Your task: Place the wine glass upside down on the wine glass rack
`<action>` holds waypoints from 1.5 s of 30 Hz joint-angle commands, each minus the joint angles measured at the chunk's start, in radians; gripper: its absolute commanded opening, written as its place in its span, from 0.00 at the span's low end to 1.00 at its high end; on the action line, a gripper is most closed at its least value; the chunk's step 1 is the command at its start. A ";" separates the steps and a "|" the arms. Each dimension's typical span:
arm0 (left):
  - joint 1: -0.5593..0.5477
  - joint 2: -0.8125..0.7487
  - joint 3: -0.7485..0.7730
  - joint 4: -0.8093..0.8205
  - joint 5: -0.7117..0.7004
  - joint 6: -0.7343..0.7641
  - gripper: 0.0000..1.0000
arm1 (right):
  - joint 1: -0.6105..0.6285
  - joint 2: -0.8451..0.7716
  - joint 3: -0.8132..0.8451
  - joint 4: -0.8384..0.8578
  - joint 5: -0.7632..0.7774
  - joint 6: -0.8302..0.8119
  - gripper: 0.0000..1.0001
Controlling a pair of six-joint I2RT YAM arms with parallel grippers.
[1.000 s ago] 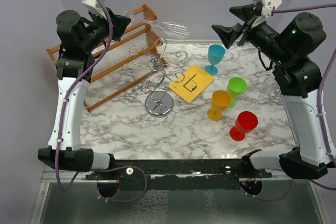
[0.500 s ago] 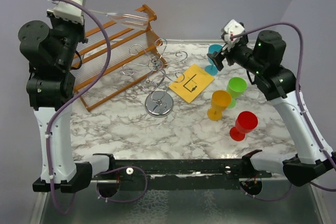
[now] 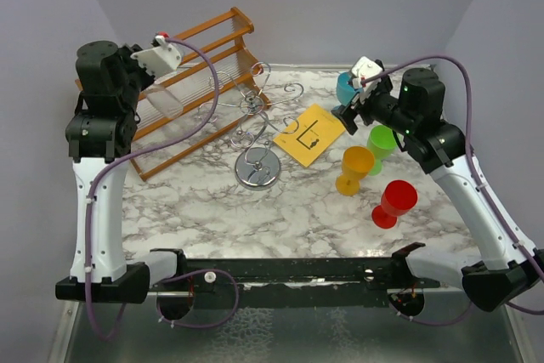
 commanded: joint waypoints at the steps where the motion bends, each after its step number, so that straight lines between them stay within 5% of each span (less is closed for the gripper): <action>1: 0.002 0.005 -0.019 -0.112 0.089 0.224 0.00 | 0.005 -0.048 -0.020 0.051 -0.020 0.002 0.90; 18: -0.167 0.113 0.069 -0.323 0.535 0.509 0.00 | 0.000 -0.059 -0.029 0.042 -0.010 -0.003 0.90; 30: -0.253 0.189 0.141 -0.356 0.648 0.614 0.00 | -0.016 -0.053 -0.025 0.032 -0.017 -0.003 0.90; 39: -0.264 0.232 0.136 -0.232 0.744 0.539 0.00 | -0.026 -0.045 -0.012 0.022 -0.030 0.001 0.90; 45: -0.285 0.247 0.106 -0.148 0.648 0.480 0.00 | -0.029 -0.047 -0.005 0.017 -0.034 0.003 0.90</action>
